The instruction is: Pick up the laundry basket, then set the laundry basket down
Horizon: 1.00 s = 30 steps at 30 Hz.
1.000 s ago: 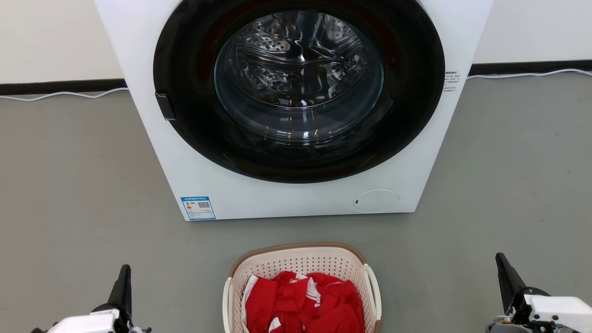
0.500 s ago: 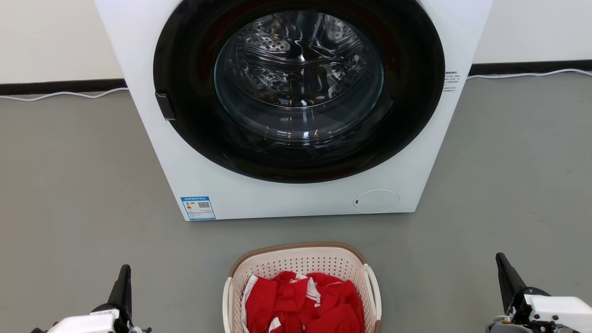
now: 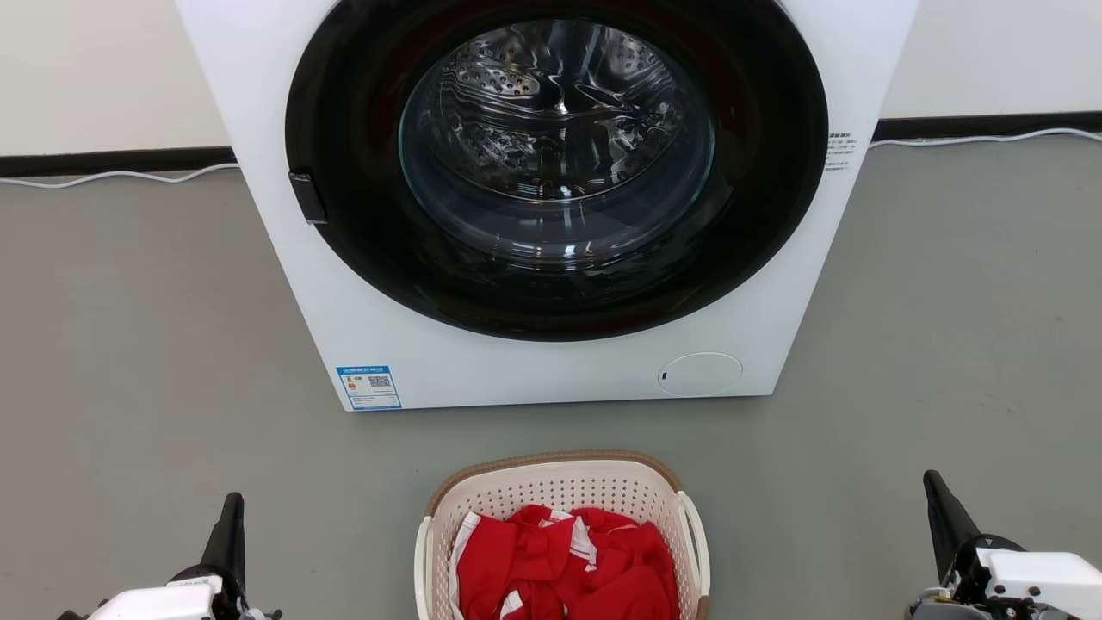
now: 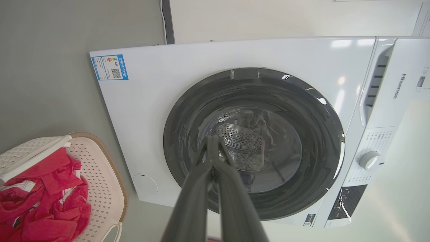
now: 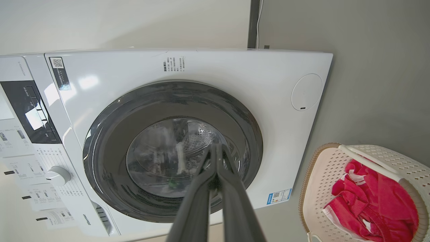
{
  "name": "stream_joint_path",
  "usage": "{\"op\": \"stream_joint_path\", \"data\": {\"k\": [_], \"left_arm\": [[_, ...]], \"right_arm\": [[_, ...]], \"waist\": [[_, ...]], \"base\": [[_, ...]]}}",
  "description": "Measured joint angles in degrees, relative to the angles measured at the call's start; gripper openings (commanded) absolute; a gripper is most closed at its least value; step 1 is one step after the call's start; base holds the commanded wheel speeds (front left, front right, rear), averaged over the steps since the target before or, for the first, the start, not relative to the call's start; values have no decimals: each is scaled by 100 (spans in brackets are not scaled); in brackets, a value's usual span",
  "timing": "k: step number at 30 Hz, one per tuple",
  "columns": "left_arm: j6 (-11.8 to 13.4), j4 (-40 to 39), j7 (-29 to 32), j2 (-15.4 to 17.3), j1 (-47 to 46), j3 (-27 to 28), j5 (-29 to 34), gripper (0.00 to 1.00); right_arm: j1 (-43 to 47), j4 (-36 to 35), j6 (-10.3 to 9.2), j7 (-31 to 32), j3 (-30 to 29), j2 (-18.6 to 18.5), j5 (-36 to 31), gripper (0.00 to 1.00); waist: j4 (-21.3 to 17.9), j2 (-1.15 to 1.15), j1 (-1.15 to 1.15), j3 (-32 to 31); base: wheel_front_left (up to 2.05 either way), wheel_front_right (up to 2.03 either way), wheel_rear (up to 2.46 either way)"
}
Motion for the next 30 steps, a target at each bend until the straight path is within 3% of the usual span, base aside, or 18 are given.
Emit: {"op": "stream_joint_path", "data": {"k": [30], "left_arm": [[0,0,0,-2,0,4,0,0]], "right_arm": [[-1,0,0,0,-7,5,-8,0]], "waist": [[0,0,0,0]], "base": [[0,0,0]]}}
